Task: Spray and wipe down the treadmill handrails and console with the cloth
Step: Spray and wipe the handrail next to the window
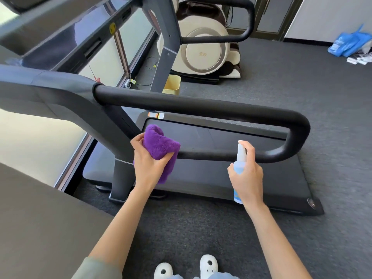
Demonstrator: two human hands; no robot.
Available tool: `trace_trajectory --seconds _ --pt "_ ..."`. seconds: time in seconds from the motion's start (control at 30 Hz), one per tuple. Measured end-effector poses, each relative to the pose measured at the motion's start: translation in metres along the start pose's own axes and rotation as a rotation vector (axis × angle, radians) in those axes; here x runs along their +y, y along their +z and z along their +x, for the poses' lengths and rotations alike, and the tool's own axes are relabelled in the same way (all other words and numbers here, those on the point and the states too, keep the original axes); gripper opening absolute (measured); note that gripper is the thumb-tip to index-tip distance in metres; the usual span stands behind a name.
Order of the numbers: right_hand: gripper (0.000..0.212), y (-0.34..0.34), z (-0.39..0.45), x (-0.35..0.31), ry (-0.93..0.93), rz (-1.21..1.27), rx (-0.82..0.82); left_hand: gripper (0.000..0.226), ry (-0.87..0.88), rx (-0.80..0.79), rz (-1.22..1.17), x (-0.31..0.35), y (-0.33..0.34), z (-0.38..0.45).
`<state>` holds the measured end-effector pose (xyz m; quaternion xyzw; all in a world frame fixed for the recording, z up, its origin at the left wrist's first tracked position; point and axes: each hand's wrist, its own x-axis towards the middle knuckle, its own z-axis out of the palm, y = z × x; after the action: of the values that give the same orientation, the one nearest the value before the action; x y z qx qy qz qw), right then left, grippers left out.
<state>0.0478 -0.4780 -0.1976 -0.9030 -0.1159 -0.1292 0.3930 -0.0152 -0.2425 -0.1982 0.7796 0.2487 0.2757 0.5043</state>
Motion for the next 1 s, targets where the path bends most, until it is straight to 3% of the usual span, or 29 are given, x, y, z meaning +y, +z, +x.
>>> trace_trajectory --seconds 0.17,0.4,0.57,0.73,0.8,0.9,1.0 --pt "0.068 0.0 0.0 0.005 0.025 -0.009 -0.017 0.07 0.146 -0.158 0.354 -0.016 0.03 0.019" --pt "0.068 0.003 -0.002 0.011 0.059 -0.017 -0.059 0.091 0.279 -0.167 0.883 -0.023 0.066 0.019" --pt "0.068 0.002 0.001 0.012 0.081 -0.001 -0.06 0.087 0.174 -0.253 0.995 0.008 0.102 0.017" --pt "0.068 -0.002 0.003 0.011 0.088 0.031 -0.065 0.097 0.046 -0.675 0.823 0.007 0.079 0.045" --pt "0.067 0.0 0.004 0.008 0.076 0.038 -0.078 0.085 0.081 -0.603 0.804 0.002 0.068 0.046" --pt "0.066 0.003 0.004 0.001 0.067 0.039 -0.118 0.062 0.283 -0.401 0.974 -0.007 0.067 0.034" --pt "0.066 0.003 0.004 -0.005 0.059 0.056 -0.118 0.058 0.304 -0.29 0.963 -0.023 0.052 0.039"
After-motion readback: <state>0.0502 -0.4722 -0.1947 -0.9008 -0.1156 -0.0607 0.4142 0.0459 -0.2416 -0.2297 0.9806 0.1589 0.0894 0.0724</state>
